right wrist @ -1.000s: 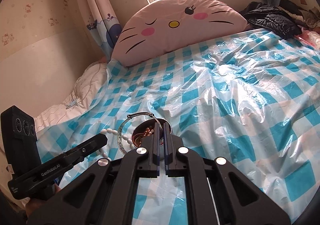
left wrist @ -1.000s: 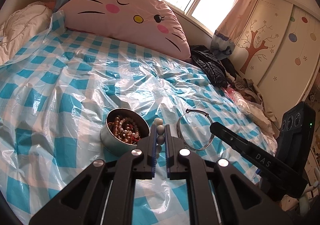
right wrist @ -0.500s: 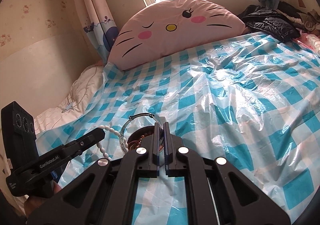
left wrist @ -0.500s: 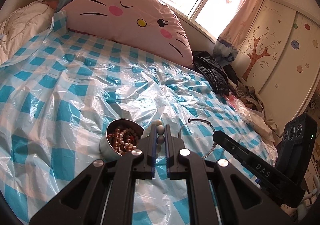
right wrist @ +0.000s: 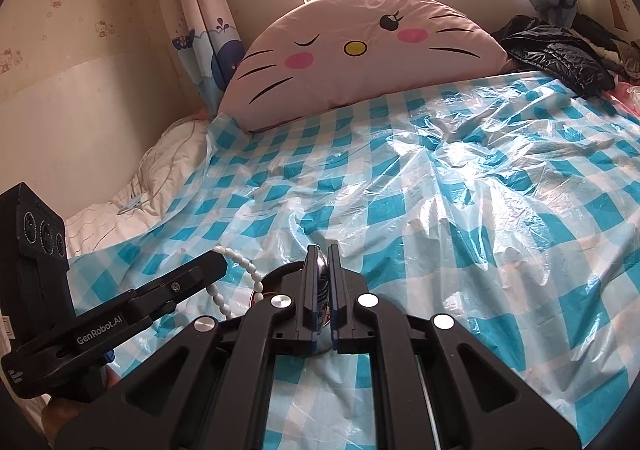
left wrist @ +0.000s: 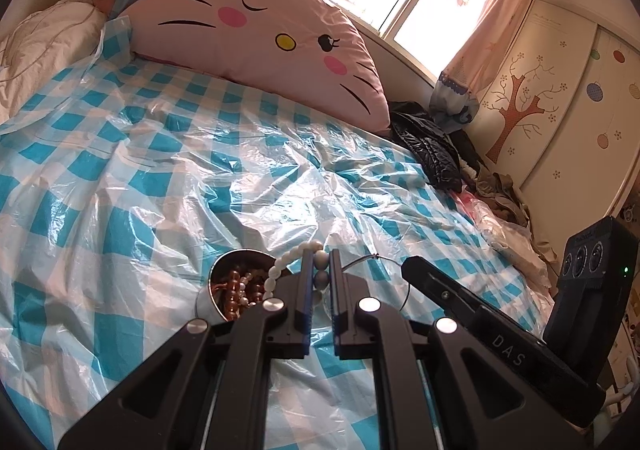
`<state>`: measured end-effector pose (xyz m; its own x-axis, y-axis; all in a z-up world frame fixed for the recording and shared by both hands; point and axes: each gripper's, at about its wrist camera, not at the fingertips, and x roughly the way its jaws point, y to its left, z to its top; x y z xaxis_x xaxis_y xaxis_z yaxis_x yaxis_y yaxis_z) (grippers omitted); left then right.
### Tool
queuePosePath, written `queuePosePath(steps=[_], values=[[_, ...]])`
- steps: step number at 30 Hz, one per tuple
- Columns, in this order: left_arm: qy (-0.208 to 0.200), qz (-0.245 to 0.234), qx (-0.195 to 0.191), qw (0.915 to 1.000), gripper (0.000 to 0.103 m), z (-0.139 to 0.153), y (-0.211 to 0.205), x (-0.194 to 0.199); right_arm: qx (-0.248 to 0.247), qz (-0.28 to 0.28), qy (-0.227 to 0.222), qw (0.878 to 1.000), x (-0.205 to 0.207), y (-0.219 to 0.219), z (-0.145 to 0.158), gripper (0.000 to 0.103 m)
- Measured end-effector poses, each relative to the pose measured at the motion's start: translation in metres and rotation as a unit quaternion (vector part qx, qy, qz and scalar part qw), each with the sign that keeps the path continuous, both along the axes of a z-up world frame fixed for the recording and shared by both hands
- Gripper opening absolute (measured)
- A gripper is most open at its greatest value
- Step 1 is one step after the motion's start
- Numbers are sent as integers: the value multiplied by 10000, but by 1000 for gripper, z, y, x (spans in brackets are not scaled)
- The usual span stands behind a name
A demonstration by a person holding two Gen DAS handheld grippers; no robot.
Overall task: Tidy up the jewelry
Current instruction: 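Lift the white bracelet and silver bangle and carry them over the tin, then lower the white bracelet into the tin and open the left tool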
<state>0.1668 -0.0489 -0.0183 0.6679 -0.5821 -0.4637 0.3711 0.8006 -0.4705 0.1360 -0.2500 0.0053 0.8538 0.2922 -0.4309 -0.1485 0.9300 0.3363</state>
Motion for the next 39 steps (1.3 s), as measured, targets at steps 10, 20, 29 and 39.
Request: queuePosePath(steps=[10, 20, 29, 39], values=[[134, 12, -17, 9999, 8, -8, 1, 16, -83, 101, 235, 9996, 18, 3, -4, 4], [186, -2, -5, 9998, 8, -12, -2, 21, -1027, -389, 2260, 9679, 50, -20, -90, 34], [344, -74, 102, 9993, 8, -26, -12, 34, -1595, -310, 2250, 9607, 39, -9, -94, 4], [1230, 406, 565, 9900, 8, -61, 1, 57, -1075, -193, 1226, 9864, 45, 9, -36, 4]])
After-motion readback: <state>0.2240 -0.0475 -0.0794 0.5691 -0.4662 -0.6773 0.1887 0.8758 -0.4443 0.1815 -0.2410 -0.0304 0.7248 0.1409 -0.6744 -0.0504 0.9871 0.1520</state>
